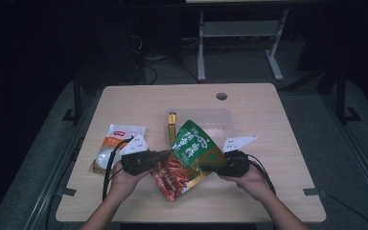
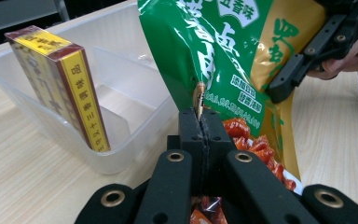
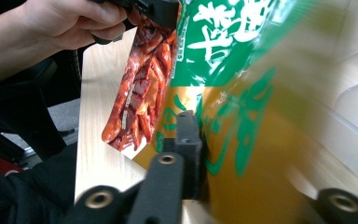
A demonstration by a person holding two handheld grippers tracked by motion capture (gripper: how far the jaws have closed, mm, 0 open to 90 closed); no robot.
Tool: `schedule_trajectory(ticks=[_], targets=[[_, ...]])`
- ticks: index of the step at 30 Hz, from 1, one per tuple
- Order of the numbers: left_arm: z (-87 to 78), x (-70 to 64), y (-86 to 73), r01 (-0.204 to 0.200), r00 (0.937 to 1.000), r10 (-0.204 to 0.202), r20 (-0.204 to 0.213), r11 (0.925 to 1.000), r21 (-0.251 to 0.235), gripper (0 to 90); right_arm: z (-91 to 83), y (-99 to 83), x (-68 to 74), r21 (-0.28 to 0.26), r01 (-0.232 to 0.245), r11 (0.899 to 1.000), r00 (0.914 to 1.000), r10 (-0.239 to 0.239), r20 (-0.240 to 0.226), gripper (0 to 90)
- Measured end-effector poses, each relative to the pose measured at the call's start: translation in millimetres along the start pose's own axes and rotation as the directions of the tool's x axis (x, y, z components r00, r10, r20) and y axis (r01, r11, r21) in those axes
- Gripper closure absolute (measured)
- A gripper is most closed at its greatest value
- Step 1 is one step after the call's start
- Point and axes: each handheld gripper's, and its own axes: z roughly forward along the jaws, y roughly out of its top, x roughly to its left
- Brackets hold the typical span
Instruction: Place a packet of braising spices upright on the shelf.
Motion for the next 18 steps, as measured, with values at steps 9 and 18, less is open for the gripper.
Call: schedule_trajectory(ticks=[9, 18], targets=[[1.2, 1.3, -5.0, -0.011, 0.9997, 0.010, 0.020, 0.9999, 0.004, 88.0, -10.0, 6.8, 3.8, 0.010, 0.035, 0.999, 0.9991, -0.035, -0.023, 90.0], [4.3, -2.0, -9.3, -0.017, 0.9988, 0.015, 0.046, 0.9992, 0.037, 88.4, -23.7, 18.5, 7.0, 0.000, 0.057, 0.998, 0.9982, -0.057, -0.018, 90.0]])
